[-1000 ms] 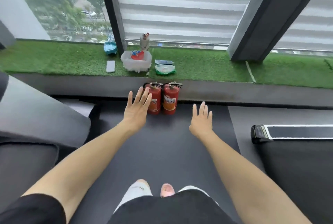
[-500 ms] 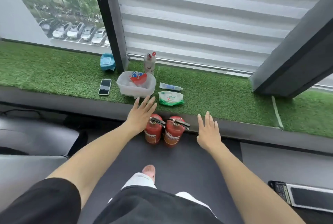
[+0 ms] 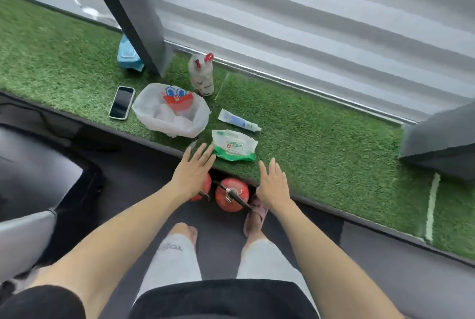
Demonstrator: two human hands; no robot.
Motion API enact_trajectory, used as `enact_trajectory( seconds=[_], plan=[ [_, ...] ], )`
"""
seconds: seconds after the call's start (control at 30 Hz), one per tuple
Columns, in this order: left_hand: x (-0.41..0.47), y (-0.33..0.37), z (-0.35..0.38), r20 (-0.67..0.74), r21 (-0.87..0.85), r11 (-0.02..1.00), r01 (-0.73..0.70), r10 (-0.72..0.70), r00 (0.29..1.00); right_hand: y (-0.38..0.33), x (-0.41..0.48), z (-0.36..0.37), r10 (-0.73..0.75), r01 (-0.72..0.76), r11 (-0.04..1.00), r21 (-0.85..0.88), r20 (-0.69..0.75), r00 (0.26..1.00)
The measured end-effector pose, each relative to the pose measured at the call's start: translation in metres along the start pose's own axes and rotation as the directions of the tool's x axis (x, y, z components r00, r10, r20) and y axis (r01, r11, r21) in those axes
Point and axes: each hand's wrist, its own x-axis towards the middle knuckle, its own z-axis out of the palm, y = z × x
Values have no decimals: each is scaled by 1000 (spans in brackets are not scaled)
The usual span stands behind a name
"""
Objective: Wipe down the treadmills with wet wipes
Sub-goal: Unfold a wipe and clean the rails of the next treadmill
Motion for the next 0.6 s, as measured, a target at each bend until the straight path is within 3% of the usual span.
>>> enact_trajectory(
  seconds=[0.2,0.4,0.6],
  plan=[
    [77,18,12,155,-181,983,32,-3,988,6,83,1,-143,143,990,12,148,979],
    [156,2,42,178,-157,980,-124,151,972,3,161,36,-103,105,994,0,181,978],
    [211,-33,91,249,-277,957,-81,153,956,-26,226,79,-88,74,993,93,160,983]
  ],
)
